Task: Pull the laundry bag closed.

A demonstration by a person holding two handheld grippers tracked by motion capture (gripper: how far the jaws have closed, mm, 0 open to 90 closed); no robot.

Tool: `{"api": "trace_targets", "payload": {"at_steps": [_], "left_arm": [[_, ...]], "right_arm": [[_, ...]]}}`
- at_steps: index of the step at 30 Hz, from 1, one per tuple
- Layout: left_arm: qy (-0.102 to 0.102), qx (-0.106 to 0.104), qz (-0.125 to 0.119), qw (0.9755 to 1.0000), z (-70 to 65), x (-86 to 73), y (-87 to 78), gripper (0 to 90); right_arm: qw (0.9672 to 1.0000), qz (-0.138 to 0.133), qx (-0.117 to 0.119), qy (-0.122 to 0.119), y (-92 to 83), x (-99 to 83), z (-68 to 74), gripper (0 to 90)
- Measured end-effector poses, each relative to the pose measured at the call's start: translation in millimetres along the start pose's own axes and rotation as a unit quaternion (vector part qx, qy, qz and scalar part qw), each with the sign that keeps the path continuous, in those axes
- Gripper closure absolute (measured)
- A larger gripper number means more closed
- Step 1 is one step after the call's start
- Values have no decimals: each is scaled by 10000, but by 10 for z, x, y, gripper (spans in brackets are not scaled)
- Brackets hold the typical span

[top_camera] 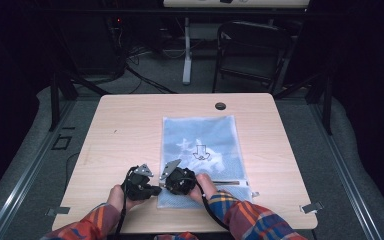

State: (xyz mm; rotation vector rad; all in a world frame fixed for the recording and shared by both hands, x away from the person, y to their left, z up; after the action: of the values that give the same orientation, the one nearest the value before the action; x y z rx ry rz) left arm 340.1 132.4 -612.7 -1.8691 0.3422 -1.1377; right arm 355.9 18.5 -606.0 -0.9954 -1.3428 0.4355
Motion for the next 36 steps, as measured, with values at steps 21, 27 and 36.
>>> {"api": "trace_targets", "payload": {"at_steps": [21,27,36], "left_arm": [[-53,194,108,9997,-11,35,53,900],[-47,198,129,9997,-7,31,50,900],[-23,160,30,9999,-1,77,54,900]], "right_arm": [[9998,111,-46,-150,-37,-35,-14,814],[9997,149,-43,-171,-38,-50,-17,814],[9999,122,3,-117,-13,-46,-3,813]]}}
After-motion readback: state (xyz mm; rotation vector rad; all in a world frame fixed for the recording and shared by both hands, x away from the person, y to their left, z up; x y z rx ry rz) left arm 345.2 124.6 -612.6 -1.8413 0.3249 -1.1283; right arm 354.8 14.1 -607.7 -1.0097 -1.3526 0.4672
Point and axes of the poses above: each handheld gripper's, and its own axes: y roughly forward along the jaws, x roughly out of its top, z roughly to its left, the point moved 6 cm from there along y, roughly forward along the jaws, and after that the axes turned 1 degree about y, right-handed, at the moved point
